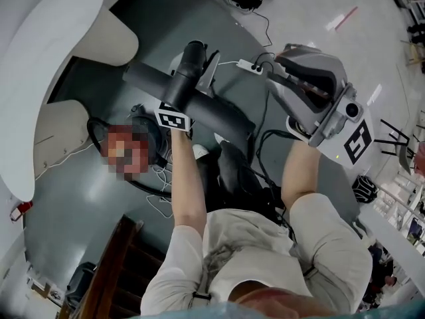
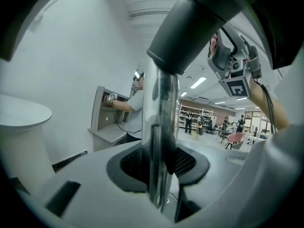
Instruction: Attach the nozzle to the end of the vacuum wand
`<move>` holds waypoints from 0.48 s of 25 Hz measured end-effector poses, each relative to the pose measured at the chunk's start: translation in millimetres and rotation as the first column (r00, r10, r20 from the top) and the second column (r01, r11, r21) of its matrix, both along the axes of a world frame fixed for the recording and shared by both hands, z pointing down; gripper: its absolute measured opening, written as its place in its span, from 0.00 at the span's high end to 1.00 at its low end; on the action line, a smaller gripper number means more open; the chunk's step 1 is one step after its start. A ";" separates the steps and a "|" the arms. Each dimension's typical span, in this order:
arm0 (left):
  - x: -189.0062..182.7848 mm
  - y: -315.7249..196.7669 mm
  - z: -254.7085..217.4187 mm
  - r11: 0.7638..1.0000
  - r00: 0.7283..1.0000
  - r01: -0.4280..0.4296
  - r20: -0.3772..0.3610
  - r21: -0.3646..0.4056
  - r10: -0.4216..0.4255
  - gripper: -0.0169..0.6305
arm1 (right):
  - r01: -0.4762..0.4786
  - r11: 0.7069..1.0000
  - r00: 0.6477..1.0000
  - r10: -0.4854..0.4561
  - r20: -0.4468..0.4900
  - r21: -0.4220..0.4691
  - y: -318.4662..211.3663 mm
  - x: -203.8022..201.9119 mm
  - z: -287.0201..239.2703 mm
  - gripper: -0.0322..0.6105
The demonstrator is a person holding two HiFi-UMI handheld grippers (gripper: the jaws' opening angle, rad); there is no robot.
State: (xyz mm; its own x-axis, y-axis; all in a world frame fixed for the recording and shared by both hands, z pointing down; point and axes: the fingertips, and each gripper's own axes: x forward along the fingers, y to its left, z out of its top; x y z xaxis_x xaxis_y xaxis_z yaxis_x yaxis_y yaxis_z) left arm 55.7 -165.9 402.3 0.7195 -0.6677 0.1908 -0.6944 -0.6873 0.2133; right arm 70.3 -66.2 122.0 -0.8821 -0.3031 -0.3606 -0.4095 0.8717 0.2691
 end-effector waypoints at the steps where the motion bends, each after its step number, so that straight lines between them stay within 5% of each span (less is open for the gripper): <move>1: 0.2 0.1 0.4 1.000 1.000 0.003 0.001 -0.004 -0.003 0.78 | -0.004 1.000 1.000 0.003 -0.026 -0.017 -2.7 -6.1 1.8 0.86; 12: 0.1 0.6 -0.1 1.000 1.000 0.009 0.014 -0.012 -0.009 0.78 | 0.092 0.988 0.964 -0.119 -0.240 -0.121 -16.8 -58.1 48.1 0.82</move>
State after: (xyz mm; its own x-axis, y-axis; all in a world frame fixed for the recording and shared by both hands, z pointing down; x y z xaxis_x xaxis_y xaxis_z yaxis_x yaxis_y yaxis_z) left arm 55.8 -165.3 402.1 0.7106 -0.6718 0.2091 -0.7036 -0.6783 0.2118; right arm 12.2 -83.0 170.2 -0.9684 -0.2286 -0.0994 -0.2468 0.9357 0.2521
